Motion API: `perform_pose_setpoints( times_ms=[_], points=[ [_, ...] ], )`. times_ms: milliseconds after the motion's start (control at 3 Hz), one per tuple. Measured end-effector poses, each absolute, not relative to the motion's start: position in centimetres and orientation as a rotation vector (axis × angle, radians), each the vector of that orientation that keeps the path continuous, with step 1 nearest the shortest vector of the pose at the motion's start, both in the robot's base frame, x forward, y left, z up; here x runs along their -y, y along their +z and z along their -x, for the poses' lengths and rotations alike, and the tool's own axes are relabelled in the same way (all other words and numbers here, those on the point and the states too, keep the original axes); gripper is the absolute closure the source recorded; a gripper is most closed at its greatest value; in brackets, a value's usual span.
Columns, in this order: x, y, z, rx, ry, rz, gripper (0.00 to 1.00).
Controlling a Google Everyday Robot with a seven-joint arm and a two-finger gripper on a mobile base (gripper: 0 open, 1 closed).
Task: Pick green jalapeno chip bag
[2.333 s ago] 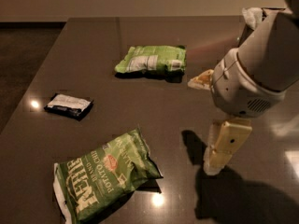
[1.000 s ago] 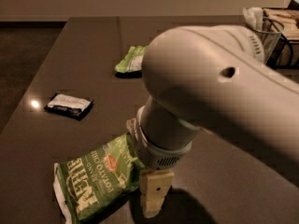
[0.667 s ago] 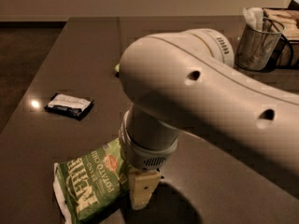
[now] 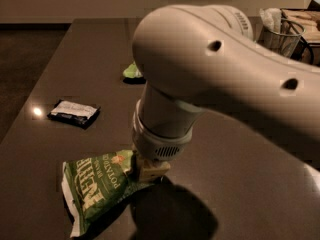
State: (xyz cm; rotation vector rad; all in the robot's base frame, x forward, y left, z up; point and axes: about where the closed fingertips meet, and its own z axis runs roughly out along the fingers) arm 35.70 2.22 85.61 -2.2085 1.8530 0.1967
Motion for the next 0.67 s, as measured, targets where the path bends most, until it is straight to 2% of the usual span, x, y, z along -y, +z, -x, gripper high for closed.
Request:
perform_pose_setpoints(
  times_ms=[333,667],
  points=[
    [0.0,88.9,-37.9,-1.878,0.192,2.116,0.87],
    [1.9,93.0,-40.1,-1.858,0.168,2.054,1.00]
  ],
)
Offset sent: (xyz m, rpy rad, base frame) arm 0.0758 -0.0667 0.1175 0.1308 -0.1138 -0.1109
